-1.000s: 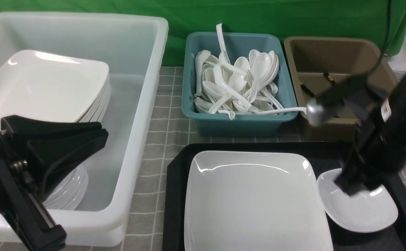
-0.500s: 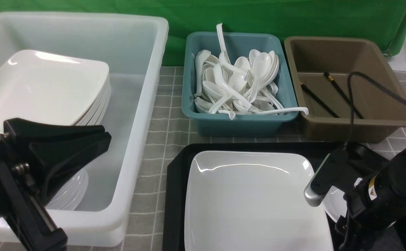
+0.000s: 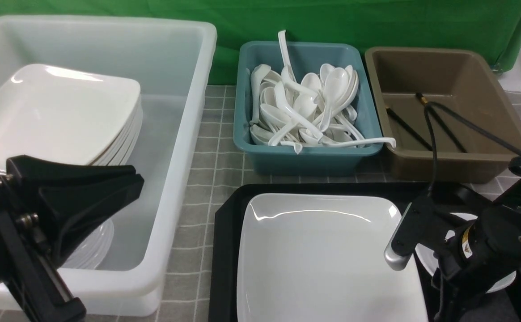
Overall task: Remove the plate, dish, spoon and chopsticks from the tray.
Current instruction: Use the right arm to grab a small plate from the dinner plate, then use the right arm to put the small plate into the large storage box on the left
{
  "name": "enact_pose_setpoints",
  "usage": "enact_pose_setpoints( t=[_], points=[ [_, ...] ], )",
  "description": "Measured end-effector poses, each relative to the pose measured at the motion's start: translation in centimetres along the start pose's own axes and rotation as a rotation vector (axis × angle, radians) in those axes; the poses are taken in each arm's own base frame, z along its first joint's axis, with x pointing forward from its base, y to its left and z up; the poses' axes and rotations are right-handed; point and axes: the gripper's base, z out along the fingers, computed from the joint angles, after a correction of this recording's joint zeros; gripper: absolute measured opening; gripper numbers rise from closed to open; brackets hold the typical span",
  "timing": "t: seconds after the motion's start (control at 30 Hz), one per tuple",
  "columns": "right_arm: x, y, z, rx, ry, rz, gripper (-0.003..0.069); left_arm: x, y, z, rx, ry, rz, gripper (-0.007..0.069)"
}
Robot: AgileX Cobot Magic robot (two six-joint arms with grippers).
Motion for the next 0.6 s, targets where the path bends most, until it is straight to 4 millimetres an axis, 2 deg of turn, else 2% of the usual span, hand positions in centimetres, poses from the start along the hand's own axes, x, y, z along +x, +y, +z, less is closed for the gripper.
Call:
enact_pose_setpoints(
  t=[0.13, 0.17, 0.23, 0.27, 0.3, 0.33, 0.37, 0.4, 0.47, 0.5, 0.57, 0.6],
  points=[
    [-0.8, 0.4, -3.7, 0.017, -0.001, 0.023, 0.0096, -0.1, -0.1, -0.6, -0.003, -0.010, -0.030, 0.0021],
    [-1.2, 0.7, -5.5, 0.022, -0.012, 0.042, 0.0070, -0.2, -0.2, -0.9, -0.009, -0.009, -0.026, 0.0021],
    [-2.1, 1.2, -8.4, 0.032, -0.068, 0.071, 0.0062, -0.6, -0.1, -1.8, -0.031, -0.015, -0.017, 0.0021],
    [-3.4, 1.5, -11.3, 0.046, -0.157, 0.093, 0.0062, -1.0, -0.1, -2.5, -0.047, -0.018, -0.049, 0.0021],
    [-3.6, 1.8, -11.9, 0.047, -0.176, 0.095, 0.0062, -1.1, 0.0, -2.7, -0.057, -0.016, -0.039, 0.0021],
    [-5.2, 2.5, -15.5, 0.054, -0.309, 0.084, 0.0062, -1.5, 0.2, -4.0, -0.100, -0.009, -0.048, 0.0021],
    [-6.1, 3.2, -17.4, 0.053, -0.379, 0.060, 0.0062, -1.6, 0.3, -4.6, -0.124, 0.006, -0.053, 0.0021],
    [-7.4, 4.3, -20.1, 0.047, -0.485, 0.015, 0.0062, -1.6, 0.4, -5.7, -0.161, 0.034, -0.078, 0.0021],
    [-9.6, 6.8, -23.7, 0.025, -0.632, -0.089, 0.0062, -1.2, 0.6, -7.4, -0.237, 0.084, -0.086, 0.0021],
    [-9.9, 7.0, -24.4, 0.024, -0.663, -0.098, 0.0062, -1.2, 0.6, -7.8, -0.246, 0.082, -0.088, 0.0021],
    [-13.3, 10.5, -27.6, 0.009, -0.830, -0.266, 0.0062, 0.0, 0.5, -10.5, -0.346, 0.129, -0.131, 0.0021],
    [-14.6, 11.8, -27.7, 0.006, -0.853, -0.325, 0.0062, 0.3, 0.4, -11.2, -0.370, 0.133, -0.137, 0.0021]
  ],
)
